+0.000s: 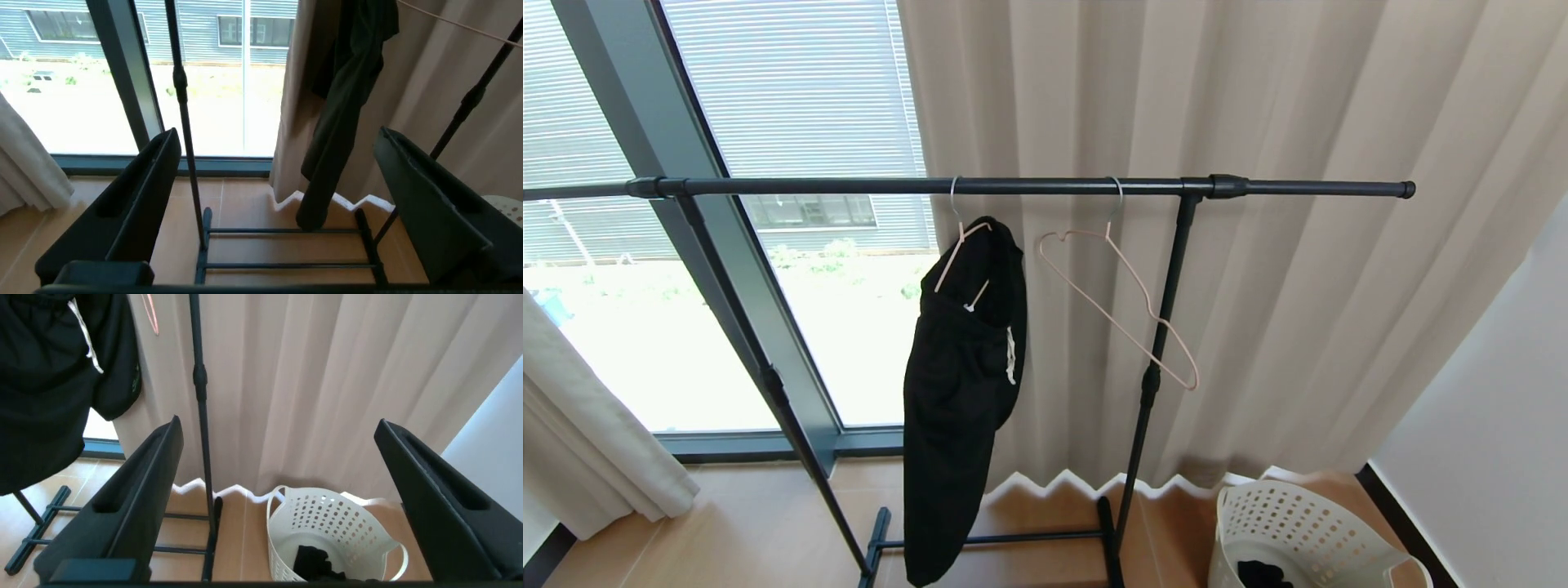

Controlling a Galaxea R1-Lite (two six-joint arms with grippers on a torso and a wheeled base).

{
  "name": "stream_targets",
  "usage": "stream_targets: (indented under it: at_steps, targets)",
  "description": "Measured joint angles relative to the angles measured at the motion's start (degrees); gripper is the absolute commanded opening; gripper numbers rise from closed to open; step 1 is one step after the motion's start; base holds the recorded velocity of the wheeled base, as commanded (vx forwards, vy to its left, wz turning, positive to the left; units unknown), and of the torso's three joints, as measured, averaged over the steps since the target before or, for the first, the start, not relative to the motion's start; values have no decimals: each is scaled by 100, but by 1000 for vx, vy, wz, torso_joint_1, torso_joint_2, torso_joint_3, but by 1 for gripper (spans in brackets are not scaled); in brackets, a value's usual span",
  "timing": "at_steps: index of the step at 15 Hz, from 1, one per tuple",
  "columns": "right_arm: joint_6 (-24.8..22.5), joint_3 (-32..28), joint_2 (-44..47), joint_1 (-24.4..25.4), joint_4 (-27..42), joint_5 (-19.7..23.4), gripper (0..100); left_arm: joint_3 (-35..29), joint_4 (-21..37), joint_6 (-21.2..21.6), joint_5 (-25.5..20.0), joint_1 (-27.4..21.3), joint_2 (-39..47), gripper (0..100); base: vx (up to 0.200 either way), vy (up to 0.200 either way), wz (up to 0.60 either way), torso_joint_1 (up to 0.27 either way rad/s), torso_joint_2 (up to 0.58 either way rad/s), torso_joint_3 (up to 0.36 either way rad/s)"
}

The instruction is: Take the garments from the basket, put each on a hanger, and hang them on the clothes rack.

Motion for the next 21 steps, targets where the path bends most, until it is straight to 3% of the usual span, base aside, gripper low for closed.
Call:
stream_targets:
  at_steps: [7,21]
  targets:
    - [0,0,0,0,0,2,100,0,0,37,-13,0,-1,100,0,0,0,-30,73,39]
    - [13,9,0,0,-6,-5,100,0,1,30,-6,0,-1,100,0,0,0,-190,461,269]
